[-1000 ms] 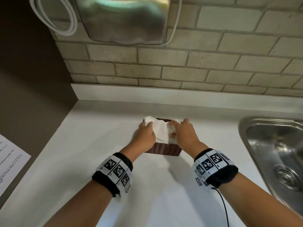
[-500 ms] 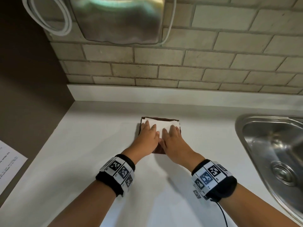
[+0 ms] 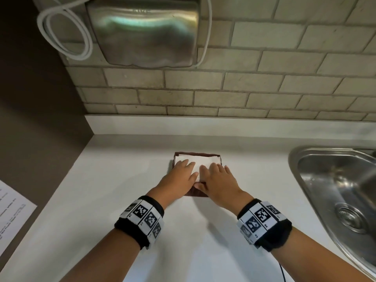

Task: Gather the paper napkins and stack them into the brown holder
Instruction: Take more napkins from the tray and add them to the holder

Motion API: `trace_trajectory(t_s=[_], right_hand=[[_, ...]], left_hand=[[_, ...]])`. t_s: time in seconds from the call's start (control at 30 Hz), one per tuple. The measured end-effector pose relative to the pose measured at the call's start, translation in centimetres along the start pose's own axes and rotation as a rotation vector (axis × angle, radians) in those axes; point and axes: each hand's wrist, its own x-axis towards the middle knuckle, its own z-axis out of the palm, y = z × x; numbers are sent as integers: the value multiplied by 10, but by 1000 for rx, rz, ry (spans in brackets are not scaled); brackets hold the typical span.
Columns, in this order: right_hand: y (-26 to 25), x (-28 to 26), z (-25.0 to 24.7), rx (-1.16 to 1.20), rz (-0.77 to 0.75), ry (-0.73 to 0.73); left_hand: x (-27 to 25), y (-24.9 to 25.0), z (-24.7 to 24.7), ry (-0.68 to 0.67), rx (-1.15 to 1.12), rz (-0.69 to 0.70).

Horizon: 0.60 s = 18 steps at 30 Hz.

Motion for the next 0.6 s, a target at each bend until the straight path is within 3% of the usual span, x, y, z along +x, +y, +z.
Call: trace_trajectory(t_s=[0.2,0.6], right_hand=[[13,-8,12,-126,16,55],[13,-14,17,-70,36,40]], left_hand=[[-9,-12,3,-59,325,11],[-4,-31,28,-33,235,6]])
